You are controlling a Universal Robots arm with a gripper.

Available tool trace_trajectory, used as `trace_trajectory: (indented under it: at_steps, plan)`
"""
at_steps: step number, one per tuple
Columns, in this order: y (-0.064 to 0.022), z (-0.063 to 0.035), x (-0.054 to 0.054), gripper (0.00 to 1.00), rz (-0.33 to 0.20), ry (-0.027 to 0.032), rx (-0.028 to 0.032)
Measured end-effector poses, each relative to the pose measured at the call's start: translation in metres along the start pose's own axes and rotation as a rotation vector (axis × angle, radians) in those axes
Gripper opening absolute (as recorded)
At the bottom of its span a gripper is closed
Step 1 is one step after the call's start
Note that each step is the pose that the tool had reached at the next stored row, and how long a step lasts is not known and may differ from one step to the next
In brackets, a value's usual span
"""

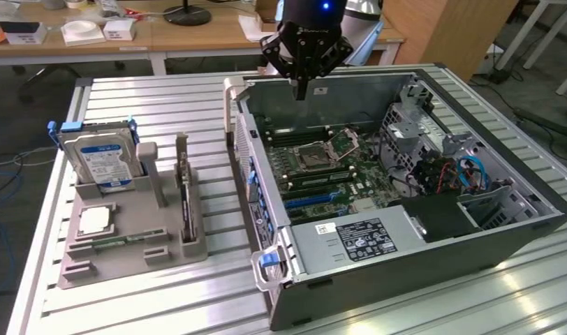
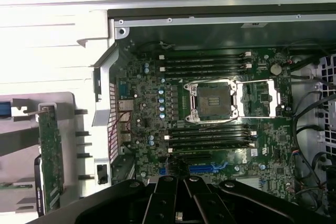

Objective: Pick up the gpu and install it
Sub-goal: 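Reach for the gpu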

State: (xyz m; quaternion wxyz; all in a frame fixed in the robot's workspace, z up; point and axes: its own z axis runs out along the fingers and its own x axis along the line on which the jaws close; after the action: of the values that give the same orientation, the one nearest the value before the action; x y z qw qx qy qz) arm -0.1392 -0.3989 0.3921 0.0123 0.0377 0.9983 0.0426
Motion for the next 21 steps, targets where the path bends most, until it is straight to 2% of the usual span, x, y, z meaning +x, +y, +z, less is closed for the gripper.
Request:
trace_trajectory:
  at_steps: [13,21]
  plan:
    - [-0.0011,-0.0001,0.013,0.1,0.0,0.0001,0.0]
    - [-0.0033,-0.0006,0.03,0.1,-0.014,0.0012,-0.0003]
